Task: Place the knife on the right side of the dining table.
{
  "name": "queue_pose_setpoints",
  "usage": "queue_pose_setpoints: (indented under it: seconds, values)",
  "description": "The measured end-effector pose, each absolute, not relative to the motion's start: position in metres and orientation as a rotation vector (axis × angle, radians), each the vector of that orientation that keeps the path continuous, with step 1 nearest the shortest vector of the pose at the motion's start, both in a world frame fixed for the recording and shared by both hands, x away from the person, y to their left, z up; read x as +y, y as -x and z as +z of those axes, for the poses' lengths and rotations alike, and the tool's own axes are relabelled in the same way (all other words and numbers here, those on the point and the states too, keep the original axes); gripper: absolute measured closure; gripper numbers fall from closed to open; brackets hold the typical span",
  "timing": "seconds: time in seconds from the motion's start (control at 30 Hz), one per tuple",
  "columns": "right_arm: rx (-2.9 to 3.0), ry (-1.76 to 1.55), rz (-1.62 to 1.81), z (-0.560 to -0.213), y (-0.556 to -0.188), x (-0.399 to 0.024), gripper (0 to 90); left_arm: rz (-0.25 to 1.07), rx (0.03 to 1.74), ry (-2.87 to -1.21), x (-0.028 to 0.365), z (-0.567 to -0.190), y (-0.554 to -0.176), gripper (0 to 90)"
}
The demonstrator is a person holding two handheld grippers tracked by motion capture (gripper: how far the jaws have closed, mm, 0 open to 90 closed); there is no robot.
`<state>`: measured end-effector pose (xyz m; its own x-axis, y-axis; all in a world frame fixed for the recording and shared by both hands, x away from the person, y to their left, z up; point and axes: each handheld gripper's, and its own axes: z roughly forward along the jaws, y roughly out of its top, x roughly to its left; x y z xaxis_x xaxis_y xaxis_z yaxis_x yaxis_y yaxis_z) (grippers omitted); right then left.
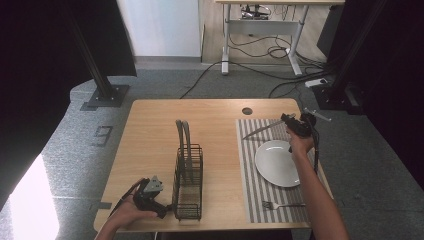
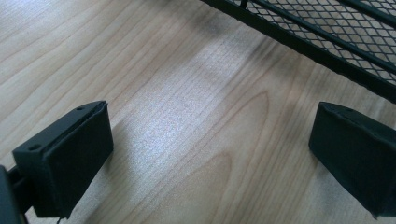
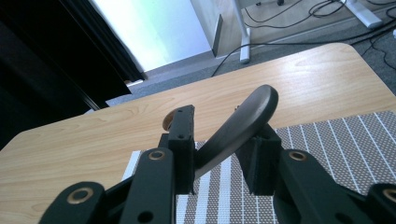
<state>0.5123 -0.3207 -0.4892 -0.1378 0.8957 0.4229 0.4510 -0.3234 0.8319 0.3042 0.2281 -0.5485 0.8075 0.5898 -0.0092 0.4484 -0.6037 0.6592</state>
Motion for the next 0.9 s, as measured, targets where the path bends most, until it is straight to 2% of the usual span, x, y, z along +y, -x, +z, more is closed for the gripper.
queue_pose_setpoints:
  seconds: [0.9]
  values:
    - [1.469,-1.892,1.429,-0.514,-0.517,-0.339,63.3,0.276,0.765,-2.318,0.228,-0.549,-0.304,0.0]
